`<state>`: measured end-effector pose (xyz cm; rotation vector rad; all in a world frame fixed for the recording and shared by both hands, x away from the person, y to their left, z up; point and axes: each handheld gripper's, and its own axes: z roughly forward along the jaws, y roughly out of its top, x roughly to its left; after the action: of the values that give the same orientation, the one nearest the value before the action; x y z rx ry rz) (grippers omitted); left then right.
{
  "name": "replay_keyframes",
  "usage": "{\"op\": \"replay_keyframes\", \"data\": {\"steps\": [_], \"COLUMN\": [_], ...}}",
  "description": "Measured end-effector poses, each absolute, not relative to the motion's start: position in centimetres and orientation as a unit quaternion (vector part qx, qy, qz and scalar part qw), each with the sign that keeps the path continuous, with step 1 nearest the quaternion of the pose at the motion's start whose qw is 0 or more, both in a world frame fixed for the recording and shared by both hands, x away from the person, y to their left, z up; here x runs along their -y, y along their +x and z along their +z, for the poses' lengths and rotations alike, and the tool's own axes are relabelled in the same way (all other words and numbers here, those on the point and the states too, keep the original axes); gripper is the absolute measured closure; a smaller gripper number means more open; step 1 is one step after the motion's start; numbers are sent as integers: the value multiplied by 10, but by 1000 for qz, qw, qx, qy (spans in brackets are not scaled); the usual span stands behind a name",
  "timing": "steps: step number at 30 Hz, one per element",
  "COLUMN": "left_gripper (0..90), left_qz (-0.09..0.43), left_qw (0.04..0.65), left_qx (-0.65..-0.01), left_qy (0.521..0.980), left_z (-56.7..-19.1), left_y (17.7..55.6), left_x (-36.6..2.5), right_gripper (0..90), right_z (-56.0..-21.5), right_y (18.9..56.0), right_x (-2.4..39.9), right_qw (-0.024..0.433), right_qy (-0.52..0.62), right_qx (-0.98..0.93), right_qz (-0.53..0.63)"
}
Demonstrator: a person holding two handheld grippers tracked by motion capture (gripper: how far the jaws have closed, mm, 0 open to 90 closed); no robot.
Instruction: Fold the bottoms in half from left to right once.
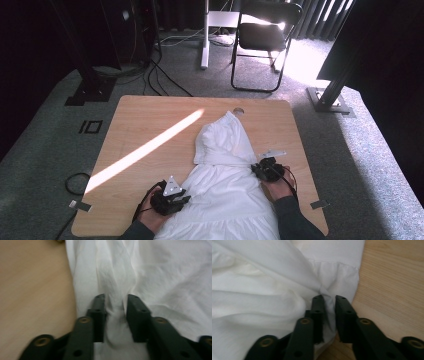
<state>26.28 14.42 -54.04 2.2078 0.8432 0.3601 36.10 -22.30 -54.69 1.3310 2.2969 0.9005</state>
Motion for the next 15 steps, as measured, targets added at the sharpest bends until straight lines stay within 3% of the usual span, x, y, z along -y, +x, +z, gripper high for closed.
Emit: {"op": "replay_keyframes", "data": {"steps": [3,5,7,11,13,15], "left_gripper": [592,577,583,754,805,811], "left_qz": [166,169,156,146,141,142], "left_qw": [407,410,399,353,345,360], "left_qx": [-328,-326,-325,-326,-331,-332], "left_qy": [836,834,843,865,867,860], "left_z": [-513,-507,-509,-539,-546,-551], "left_y": [273,280,308,333,335,333], "left_x": [-145,-142,-127,-108,-106,-107], "right_gripper": [571,521,520,668,658,567], "right_z": [-536,-519,-503,-488,-492,-503], "right_y": [359,359,361,366,371,378], "right_x": [221,215,202,159,136,115], "right_qw": [197,218,227,202,202,210], "right_qy": [454,438,407,312,276,257], "right_qx": [-804,-796,-799,-832,-849,-862], "right_qz": [329,356,380,413,404,384]}}
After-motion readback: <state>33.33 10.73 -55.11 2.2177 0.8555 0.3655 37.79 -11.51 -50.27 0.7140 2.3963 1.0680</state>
